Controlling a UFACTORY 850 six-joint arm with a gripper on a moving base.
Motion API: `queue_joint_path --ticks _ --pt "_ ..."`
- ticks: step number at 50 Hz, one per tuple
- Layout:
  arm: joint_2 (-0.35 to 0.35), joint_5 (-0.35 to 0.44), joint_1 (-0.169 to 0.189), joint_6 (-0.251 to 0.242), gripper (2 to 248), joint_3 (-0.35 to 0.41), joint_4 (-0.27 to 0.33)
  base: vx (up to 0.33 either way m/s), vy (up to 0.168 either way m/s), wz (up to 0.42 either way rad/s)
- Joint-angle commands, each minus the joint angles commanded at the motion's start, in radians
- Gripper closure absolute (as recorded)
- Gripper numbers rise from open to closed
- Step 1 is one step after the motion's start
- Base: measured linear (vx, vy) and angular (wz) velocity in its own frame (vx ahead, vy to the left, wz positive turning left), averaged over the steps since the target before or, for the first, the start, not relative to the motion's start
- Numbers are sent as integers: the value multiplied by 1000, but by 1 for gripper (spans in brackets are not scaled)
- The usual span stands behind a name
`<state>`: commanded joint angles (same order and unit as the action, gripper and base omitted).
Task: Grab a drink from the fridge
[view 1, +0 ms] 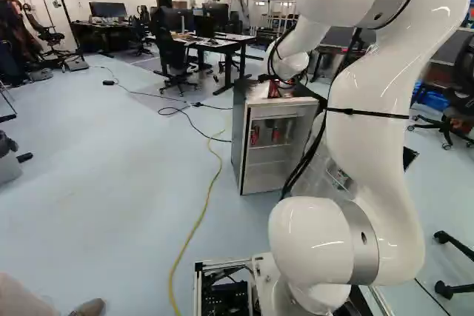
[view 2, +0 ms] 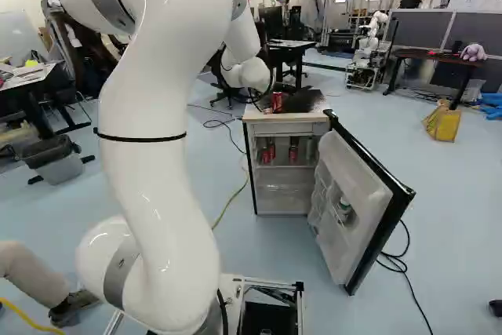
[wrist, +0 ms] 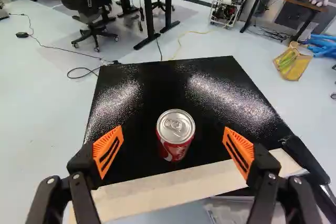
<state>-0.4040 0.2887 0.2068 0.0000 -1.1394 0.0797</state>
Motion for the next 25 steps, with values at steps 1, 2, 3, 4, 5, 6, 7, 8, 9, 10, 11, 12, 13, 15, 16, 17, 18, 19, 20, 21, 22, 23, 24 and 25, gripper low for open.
queue_joint_path --ticks 1,2,3,4,5,6,7,8,9,10,11,12,13,15,16,17,18,19,20,21,22,23,24,25 --pt "3 0 0 0 9 4 0 0 0 0" --pt "7 0 0 0 3 9 0 0 0 0" --pt "11 0 0 0 3 14 0 0 0 0" --pt "15 0 -1 0 3 19 0 0 0 0" --pt "20 0 -1 0 3 24 0 0 0 0" --pt "24 0 -1 0 3 30 0 0 0 0" --pt "28 0 -1 0 3 35 0 0 0 0" --pt "33 0 -2 0 3 41 0 0 0 0" --pt "38 0 -2 0 3 46 0 0 0 0" --pt "42 0 -2 0 3 52 0 0 0 0" --pt "47 0 -2 0 3 58 0 0 0 0" --pt "52 0 -3 0 3 64 0 0 0 0" --pt "57 0 -3 0 3 69 0 0 0 0" --pt "66 0 -4 0 3 81 0 0 0 0" --pt "71 0 -4 0 3 87 0 0 0 0" --pt "76 0 -4 0 3 92 0 0 0 0" --pt "82 0 -5 0 3 100 0 0 0 0" --pt "86 0 -5 0 3 104 0 0 0 0" --pt "90 0 -5 0 3 110 0 0 0 0" --pt "95 0 -6 0 3 116 0 0 0 0" --pt "100 0 -6 0 3 121 0 0 0 0" --pt "105 0 -6 0 3 127 0 0 0 0" --pt "110 0 -7 0 3 133 0 0 0 0" --pt "115 0 -7 0 3 139 0 0 0 0"
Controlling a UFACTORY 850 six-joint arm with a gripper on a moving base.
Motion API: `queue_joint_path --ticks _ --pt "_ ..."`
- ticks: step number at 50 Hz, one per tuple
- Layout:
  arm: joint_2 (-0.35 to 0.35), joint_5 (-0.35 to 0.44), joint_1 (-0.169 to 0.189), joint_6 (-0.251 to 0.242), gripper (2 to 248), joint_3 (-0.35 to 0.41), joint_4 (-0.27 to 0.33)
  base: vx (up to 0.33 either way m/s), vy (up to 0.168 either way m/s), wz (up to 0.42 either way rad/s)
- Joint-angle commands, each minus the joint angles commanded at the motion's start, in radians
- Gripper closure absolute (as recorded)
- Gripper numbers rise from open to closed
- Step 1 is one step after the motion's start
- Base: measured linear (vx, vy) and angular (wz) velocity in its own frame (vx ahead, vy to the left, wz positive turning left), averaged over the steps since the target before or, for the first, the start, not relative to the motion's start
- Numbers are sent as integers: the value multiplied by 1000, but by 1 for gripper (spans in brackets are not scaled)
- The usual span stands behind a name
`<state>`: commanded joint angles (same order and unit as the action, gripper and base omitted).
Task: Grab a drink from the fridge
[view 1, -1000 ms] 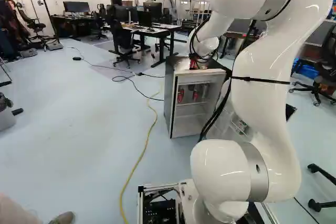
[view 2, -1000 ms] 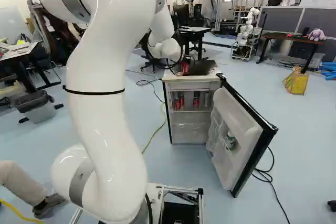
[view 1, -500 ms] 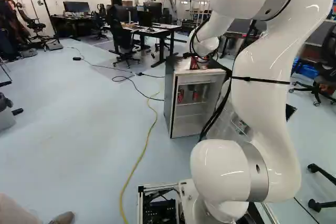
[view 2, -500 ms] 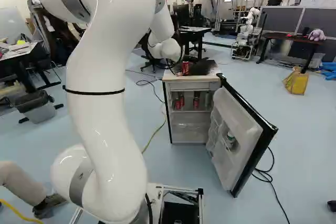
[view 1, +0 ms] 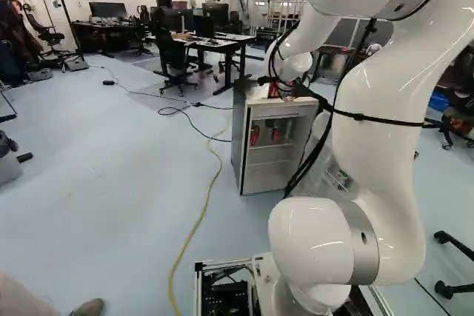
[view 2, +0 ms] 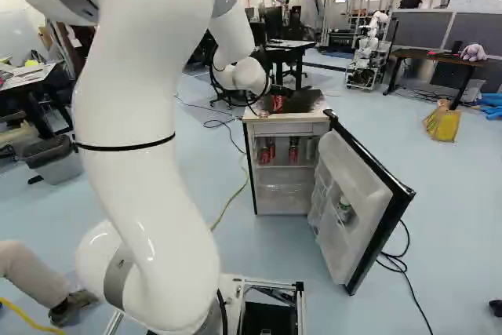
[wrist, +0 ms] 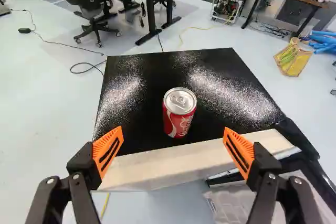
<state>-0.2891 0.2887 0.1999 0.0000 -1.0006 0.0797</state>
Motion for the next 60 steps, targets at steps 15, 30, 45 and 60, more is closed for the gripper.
queue_joint_path --ticks 15,30,45,60 --pt "72 -29 3 0 3 83 -9 0 0 0" --pt "164 -134 27 0 3 157 -38 0 0 0" --pt "244 -278 72 0 3 205 -51 0 0 0" --pt "307 -435 128 0 3 230 -51 0 0 0"
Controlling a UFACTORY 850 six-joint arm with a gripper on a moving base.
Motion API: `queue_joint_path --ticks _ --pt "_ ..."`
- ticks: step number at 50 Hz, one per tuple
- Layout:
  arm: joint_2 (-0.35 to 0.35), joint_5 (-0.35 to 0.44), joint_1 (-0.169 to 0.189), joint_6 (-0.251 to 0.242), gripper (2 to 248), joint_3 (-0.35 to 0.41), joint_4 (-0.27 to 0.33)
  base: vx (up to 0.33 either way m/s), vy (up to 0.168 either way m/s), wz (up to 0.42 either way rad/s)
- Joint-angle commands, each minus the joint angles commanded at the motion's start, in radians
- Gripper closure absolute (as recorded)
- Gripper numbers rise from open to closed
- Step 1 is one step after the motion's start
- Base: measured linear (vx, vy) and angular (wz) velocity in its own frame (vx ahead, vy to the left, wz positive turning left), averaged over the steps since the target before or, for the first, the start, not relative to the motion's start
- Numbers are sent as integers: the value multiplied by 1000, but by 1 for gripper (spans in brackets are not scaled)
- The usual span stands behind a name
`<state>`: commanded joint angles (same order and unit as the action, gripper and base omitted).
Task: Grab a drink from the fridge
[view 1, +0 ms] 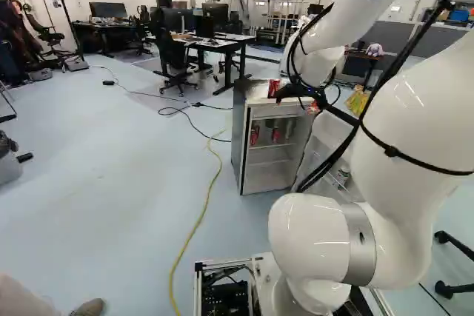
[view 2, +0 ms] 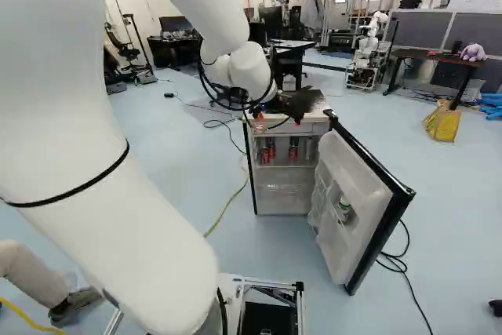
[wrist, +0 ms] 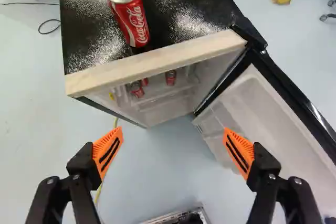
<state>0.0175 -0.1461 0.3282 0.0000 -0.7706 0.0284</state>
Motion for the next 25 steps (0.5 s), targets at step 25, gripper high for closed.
queue_joint_path --ticks 25 --pt "48 -263 94 0 3 -21 0 0 0 0"
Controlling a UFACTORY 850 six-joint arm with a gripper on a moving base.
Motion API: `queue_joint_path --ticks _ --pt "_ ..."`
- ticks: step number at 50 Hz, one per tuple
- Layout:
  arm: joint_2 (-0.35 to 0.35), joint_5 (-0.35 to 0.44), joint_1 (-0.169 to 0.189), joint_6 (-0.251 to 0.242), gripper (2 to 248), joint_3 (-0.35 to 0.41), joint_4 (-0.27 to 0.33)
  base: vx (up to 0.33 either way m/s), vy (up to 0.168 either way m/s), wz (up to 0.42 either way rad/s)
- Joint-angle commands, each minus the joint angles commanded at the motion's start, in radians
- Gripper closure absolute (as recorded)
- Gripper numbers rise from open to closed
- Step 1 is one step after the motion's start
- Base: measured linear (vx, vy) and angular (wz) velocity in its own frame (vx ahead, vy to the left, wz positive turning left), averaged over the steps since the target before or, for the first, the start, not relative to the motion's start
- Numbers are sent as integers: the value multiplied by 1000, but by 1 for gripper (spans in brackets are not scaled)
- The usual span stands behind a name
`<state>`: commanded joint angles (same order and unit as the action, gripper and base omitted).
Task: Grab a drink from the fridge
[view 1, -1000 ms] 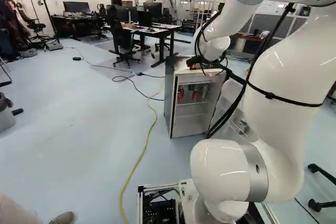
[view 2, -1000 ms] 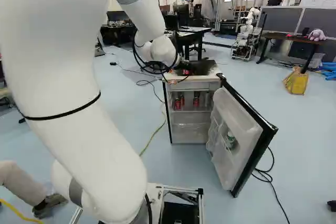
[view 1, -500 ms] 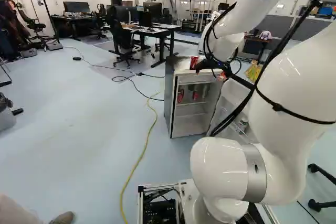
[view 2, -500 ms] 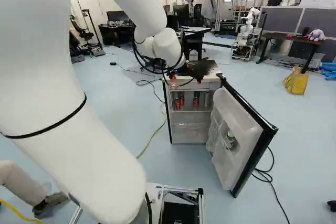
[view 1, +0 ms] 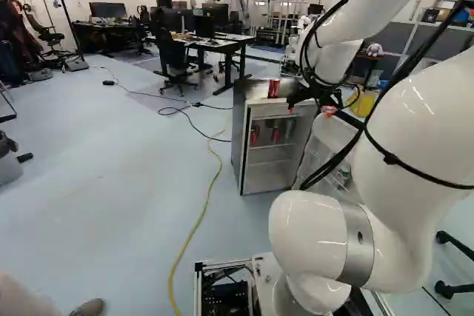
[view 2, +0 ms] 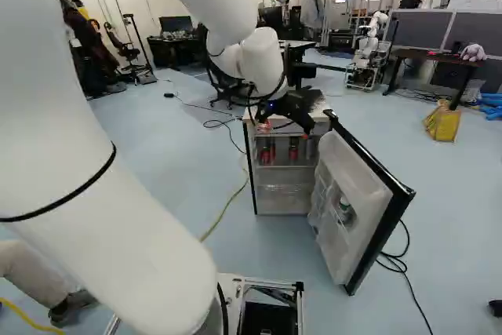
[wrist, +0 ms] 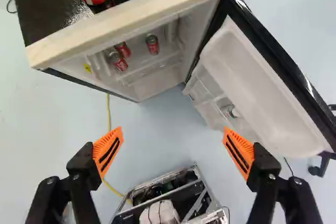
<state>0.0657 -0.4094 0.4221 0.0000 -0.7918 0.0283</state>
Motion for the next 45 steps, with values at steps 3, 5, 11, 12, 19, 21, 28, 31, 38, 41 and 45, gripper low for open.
queue_joint_path --ticks 3,5,11,12,19,21,28,31,38,41,45 --pt "3 -31 11 0 3 -5 0 0 0 0" --pt "6 -51 19 0 3 -9 0 0 0 0" --pt "12 -103 41 0 3 -21 0 0 0 0" --pt "13 -110 45 0 3 -23 0 0 0 0" --pt "17 -140 71 0 3 -39 0 0 0 0" --pt "18 -143 78 0 3 -44 0 0 0 0" --pt "18 -147 101 0 3 -65 0 0 0 0" --pt "17 -148 111 0 3 -74 0 0 0 0" --pt "13 -148 133 0 3 -98 0 0 0 0" --pt "9 -148 142 0 3 -109 0 0 0 0" --pt "-2 -148 154 0 3 -123 0 0 0 0"
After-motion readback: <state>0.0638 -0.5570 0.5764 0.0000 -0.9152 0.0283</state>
